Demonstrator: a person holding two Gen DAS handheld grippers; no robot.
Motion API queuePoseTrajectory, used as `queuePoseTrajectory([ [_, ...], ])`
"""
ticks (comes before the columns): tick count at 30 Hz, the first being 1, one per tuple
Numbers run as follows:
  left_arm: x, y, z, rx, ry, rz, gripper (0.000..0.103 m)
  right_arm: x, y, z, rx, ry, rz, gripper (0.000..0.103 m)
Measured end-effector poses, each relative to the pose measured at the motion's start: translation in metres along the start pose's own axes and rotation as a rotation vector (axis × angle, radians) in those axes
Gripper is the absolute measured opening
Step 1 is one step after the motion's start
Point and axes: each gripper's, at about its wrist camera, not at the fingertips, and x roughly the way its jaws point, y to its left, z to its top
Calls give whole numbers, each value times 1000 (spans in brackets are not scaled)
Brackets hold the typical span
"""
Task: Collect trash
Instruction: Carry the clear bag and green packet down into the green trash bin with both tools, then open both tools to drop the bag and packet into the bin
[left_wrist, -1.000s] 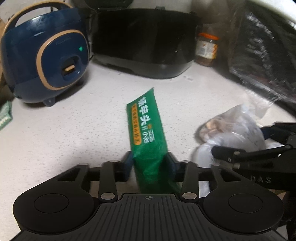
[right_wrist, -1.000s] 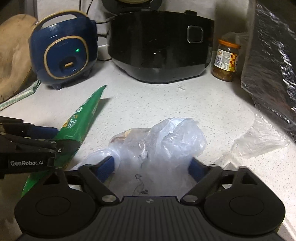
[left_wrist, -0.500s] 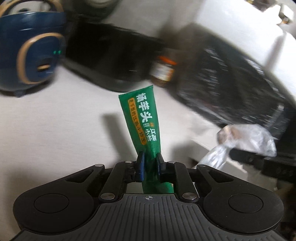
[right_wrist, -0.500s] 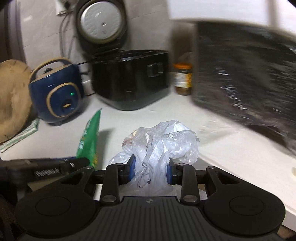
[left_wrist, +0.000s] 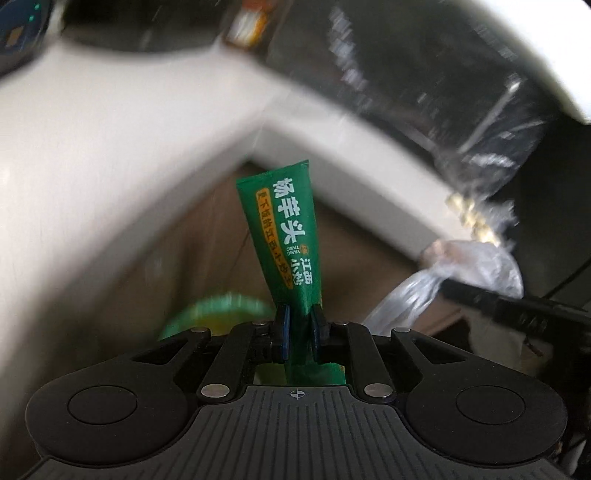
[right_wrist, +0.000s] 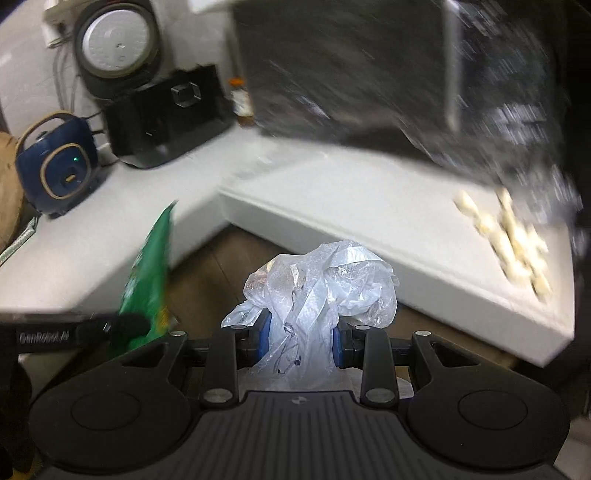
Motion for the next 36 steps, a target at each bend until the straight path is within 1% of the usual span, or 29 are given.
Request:
queuePoseTrajectory([
  [2, 24, 8, -21, -39, 68, 42, 15, 6, -14, -10, -15, 21, 2, 30],
  [3, 37, 14, -32, -62, 100, 52, 15, 13, -20, -15, -25, 35, 0, 30],
  [5, 73, 29, -56, -137, 196, 60, 15, 26, -30, -29, -30, 76, -7, 30],
  [7, 114, 43, -78, -190, 266, 55, 15, 41, -38, -43, -11, 139, -23, 30],
  [10, 175, 62, -93, -206, 318, 90, 15, 55, -40, -61, 1, 213, -11, 30],
  [12, 224, 80, -97, -189, 348, 153, 15, 64, -41, -75, -10, 259, -19, 30],
  [13, 242, 91, -101, -196, 358, 165, 15, 71, -42, -82, -11, 288, -26, 30],
  [14, 261, 104, -106, -218, 370, 166, 16, 79, -44, -87, -8, 314, -31, 30],
  [16, 300, 121, -110, -229, 390, 154, 23, 95, -45, -97, -1, 364, -39, 30],
  [19, 337, 131, -116, -192, 456, 187, 23, 122, -42, -100, 9, 412, -32, 30],
  [20, 340, 132, -118, -180, 474, 185, 23, 131, -40, -98, 15, 425, -27, 30],
  [22, 332, 133, -121, -170, 483, 144, 23, 151, -36, -96, 36, 453, -9, 30],
  [25, 297, 133, -121, -206, 444, 87, 23, 182, -25, -96, 58, 494, 23, 30],
  [28, 256, 135, -122, -247, 407, 47, 23, 219, -11, -100, 38, 518, 42, 30],
  [32, 219, 133, -127, -276, 369, 24, 23, 288, 18, -112, -52, 534, 40, 31],
  [34, 209, 132, -126, -275, 358, 7, 23, 332, 32, -129, -104, 585, 35, 31],
  [36, 199, 132, -125, -240, 345, -4, 23, 380, 40, -154, -121, 669, 50, 31],
])
